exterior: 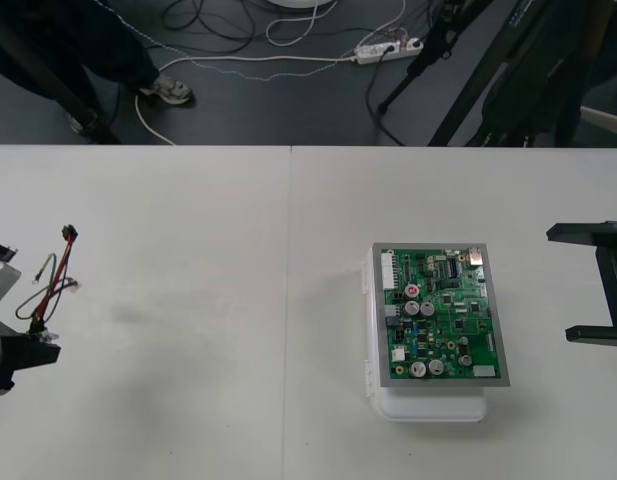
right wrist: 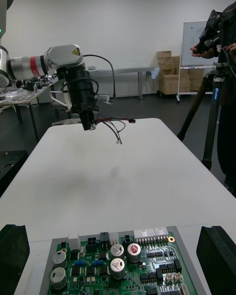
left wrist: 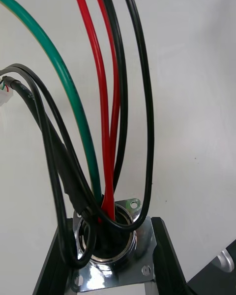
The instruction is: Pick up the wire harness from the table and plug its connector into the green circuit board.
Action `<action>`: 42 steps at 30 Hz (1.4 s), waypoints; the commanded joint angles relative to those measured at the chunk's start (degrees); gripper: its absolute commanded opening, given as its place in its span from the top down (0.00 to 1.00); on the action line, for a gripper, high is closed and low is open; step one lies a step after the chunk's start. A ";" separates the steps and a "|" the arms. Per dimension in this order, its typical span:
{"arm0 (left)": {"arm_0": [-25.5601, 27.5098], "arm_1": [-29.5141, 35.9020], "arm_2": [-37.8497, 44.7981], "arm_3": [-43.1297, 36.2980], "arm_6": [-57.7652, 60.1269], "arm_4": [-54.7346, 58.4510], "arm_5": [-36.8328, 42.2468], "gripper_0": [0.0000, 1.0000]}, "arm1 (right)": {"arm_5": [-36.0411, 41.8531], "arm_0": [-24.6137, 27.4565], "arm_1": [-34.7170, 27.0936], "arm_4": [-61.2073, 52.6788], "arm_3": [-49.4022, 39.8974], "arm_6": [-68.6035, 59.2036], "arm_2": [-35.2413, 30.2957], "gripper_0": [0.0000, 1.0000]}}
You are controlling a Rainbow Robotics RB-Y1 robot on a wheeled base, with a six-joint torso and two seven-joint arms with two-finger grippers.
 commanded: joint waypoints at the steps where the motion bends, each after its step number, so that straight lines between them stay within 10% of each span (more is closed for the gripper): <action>1: -4.13 4.51 4.32 -1.91 -5.50 5.23 -2.42 1.00 | -0.36 -0.48 0.00 -0.21 -0.27 2.37 -0.31 0.00; 42: -20.91 15.58 -8.07 -3.31 -12.18 43.20 -2.42 1.00 | -0.36 1.11 0.00 0.23 -0.36 3.51 -0.48 0.00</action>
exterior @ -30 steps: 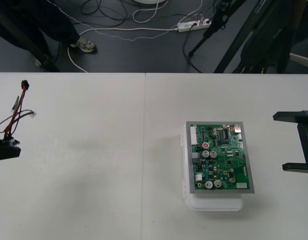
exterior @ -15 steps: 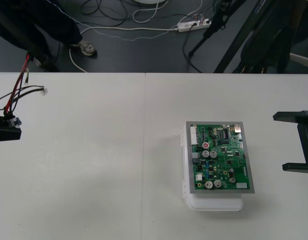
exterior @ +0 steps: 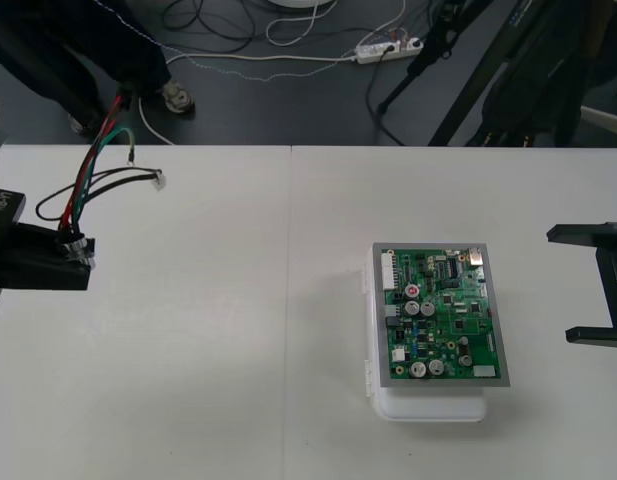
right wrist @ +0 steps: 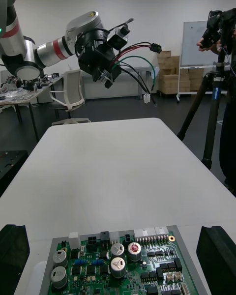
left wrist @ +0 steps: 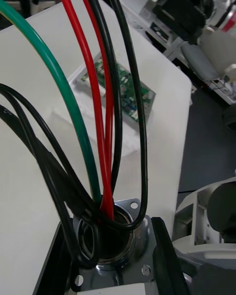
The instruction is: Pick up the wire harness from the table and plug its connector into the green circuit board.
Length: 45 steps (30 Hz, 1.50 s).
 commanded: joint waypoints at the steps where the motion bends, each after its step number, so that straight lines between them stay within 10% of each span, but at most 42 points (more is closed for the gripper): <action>1: -3.93 2.48 -4.09 -2.66 -5.25 3.49 -1.58 1.00 | -0.36 0.91 0.00 0.21 -0.36 3.33 -0.48 0.00; 45: -11.75 -3.06 -25.98 -3.62 -8.24 13.95 -1.58 1.00 | -0.36 1.44 -0.88 -3.04 -3.09 0.43 -0.39 0.00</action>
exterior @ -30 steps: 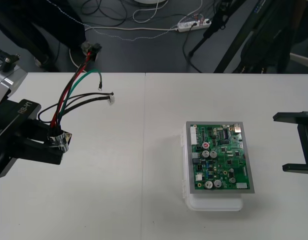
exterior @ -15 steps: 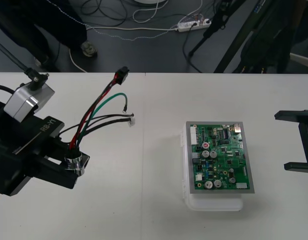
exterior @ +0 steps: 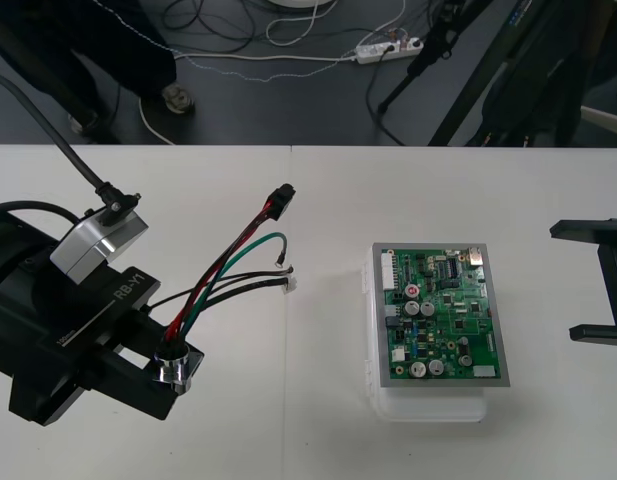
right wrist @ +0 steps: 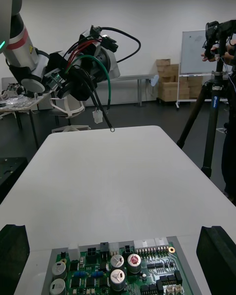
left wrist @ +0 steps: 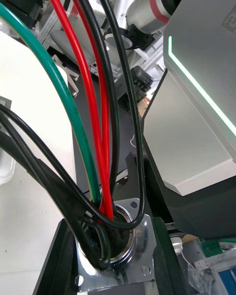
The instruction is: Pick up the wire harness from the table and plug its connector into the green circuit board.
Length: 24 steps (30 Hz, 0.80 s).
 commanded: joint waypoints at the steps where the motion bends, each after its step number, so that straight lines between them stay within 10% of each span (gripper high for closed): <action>1: -2.49 -2.93 -0.69 0.09 -3.88 0.98 -1.51 1.00 | -0.36 1.35 -0.88 -1.11 -2.55 0.42 -0.39 0.00; 24: -2.05 -9.70 -5.88 1.59 -2.82 1.77 -1.51 1.00 | -0.36 1.61 -0.88 -1.37 -3.34 0.07 -0.39 0.00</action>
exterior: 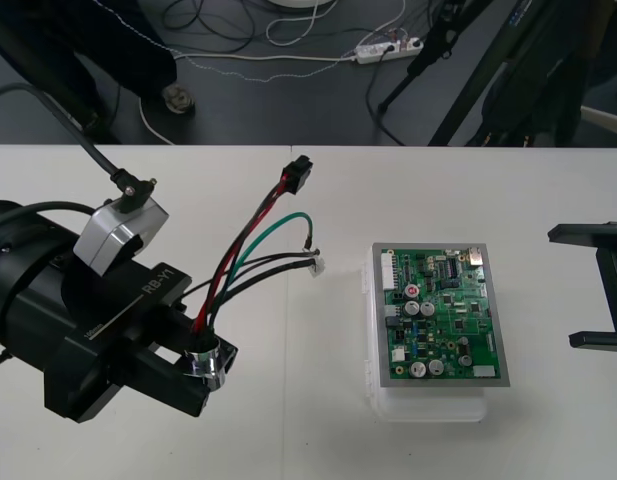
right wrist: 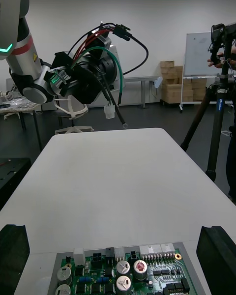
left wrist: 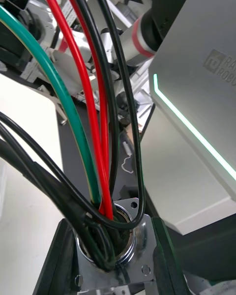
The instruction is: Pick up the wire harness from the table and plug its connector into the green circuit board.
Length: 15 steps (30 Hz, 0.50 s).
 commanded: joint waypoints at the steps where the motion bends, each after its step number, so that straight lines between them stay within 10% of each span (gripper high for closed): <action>1: -1.60 -1.35 -4.86 0.11 -2.52 1.53 -1.50 1.00 | -0.36 0.85 -0.88 -1.06 -1.68 0.08 -0.39 0.00; 15: -2.48 -1.35 -9.08 0.11 -2.17 3.20 -1.50 1.00 | -0.36 0.76 -0.88 -1.06 -1.68 0.08 -0.39 0.00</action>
